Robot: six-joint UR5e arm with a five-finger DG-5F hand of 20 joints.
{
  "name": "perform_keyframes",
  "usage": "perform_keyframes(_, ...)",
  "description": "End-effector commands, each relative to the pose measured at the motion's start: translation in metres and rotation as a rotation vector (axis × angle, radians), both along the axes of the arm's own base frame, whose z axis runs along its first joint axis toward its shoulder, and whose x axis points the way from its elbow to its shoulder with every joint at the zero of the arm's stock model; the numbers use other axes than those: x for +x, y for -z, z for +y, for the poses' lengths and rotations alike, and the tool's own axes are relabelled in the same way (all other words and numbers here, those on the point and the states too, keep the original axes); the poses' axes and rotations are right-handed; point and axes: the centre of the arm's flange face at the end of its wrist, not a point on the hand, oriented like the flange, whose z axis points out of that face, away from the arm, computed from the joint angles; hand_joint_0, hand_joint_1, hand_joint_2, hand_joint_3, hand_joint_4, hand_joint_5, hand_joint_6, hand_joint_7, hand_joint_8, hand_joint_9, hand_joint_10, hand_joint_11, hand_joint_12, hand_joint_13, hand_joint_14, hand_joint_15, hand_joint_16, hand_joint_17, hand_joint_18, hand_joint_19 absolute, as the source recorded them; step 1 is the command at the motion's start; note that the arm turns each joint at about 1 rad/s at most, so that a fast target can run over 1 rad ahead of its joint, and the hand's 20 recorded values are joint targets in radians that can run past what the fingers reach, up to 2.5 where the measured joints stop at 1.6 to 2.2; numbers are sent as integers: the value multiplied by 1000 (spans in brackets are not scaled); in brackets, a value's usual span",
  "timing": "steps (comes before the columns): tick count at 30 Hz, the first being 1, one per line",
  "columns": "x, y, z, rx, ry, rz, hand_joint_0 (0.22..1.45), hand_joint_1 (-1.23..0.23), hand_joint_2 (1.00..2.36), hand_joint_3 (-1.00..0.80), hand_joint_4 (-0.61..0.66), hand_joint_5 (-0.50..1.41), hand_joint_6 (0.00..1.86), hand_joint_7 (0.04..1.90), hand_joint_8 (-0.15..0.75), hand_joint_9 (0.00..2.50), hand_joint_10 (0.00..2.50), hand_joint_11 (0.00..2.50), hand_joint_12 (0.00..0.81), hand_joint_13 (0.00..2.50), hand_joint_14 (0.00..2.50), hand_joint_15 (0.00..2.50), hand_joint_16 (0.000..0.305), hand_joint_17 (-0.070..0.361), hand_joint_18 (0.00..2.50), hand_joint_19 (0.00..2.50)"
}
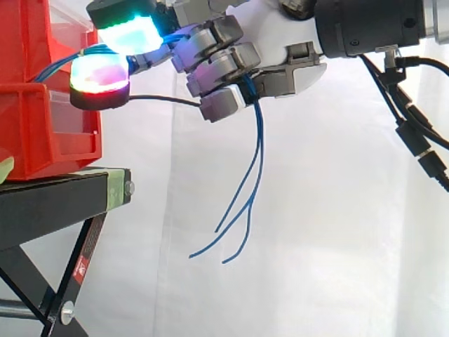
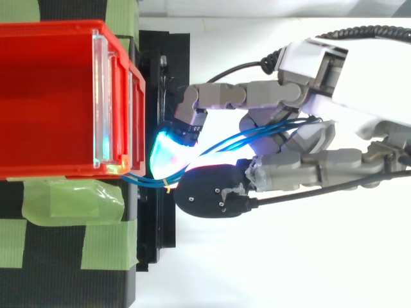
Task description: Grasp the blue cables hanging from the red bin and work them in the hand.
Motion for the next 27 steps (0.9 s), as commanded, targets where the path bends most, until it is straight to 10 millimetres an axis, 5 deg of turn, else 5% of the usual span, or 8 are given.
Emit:
perform_keyframes(1, 0, 0, 0, -1, -1, 0, 900, -613, 1026, -208, 317, 406, 169, 1366, 277, 1053, 2500, 2500, 411, 1278, 2500, 1824, 41, 93, 1341, 1126)
perform_keyframes(7, 0, 0, 0, -1, -1, 0, 967, -597, 1024, -14, 343, 436, 40, 1392, 277, 1053, 2500, 2500, 411, 1278, 2500, 1824, 41, 93, 1341, 1126)
perform_keyframes(12, 0, 0, 0, -1, -1, 0, 1044, -621, 1012, 378, 363, 443, 3, 1353, 277, 1053, 2500, 2500, 411, 1278, 2500, 1824, 41, 93, 1341, 1126)
perform_keyframes(20, 0, 0, 0, -1, -1, 0, 936, -530, 1577, 358, 334, 448, 5, 1343, 277, 1053, 2500, 2500, 411, 1278, 2500, 1824, 41, 93, 1341, 1126)
perform_keyframes(23, 0, 0, 0, -1, -1, 0, 932, -520, 1615, 366, 338, 449, 4, 1350, 277, 1053, 2500, 2500, 411, 1278, 2500, 1824, 41, 93, 1341, 1126)
perform_keyframes(24, 0, 0, 0, -1, -1, 0, 934, -542, 1560, 345, 341, 450, 5, 1347, 277, 1053, 2500, 2500, 411, 1278, 2500, 1824, 41, 93, 1341, 1126)
perform_keyframes(26, 0, 0, 0, -1, -1, 0, 1025, -655, 1002, 294, 368, 439, 4, 1347, 277, 1053, 2500, 2500, 411, 1278, 2500, 1824, 41, 93, 1341, 1126)
perform_keyframes(27, 0, 1, 0, 0, -1, 1, 996, -644, 1013, 136, 352, 430, 5, 1351, 277, 1053, 2500, 2500, 411, 1278, 2500, 1824, 41, 93, 1341, 1126)
